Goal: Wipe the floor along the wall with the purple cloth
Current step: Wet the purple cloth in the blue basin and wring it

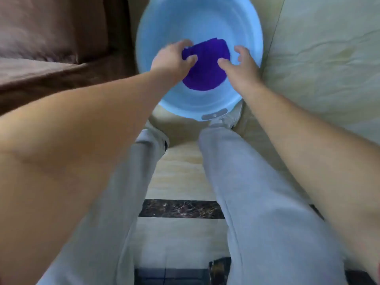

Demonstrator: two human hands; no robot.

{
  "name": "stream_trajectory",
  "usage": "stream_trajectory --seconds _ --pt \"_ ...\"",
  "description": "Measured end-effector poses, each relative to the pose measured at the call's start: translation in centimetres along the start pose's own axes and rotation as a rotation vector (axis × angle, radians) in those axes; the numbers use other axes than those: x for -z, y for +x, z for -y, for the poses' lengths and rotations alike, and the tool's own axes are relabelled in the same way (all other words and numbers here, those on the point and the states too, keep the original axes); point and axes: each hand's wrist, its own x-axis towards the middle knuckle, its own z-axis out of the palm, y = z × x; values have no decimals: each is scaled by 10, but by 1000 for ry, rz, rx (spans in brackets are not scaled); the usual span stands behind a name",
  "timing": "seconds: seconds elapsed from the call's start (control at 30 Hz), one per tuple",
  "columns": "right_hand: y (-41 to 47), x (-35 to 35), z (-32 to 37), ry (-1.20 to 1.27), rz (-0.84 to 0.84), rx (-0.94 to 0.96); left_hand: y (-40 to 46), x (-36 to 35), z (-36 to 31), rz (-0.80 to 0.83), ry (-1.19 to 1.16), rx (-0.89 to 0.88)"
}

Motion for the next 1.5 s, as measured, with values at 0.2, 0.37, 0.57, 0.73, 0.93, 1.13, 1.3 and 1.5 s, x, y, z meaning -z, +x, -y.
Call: stream_trajectory --seconds 0.2,0.37,0.57,0.73,0.93,1.13,1.3,1.5 --pt "63 -41 -10 -275 37 81 53 -52 31 86 -225 159" --pt "85 -63 -12 41 60 -86 56 -76 36 127 -686 273" --pt "24 -34 21 207 124 -118 5 -32 19 26 -786 393" --pt "-71 30 80 277 120 -94 -74 59 -29 127 -726 294" --pt "-226 128 178 359 -5 81 -222 190 -103 184 -801 79" --pt "-402 201 287 579 80 382 -402 302 -150 116 -990 -174" --pt "-503 193 344 585 274 557 -499 346 -134 188 -1153 -202" --pt "-585 110 397 340 344 743 -564 370 -35 -265 -1547 -338"
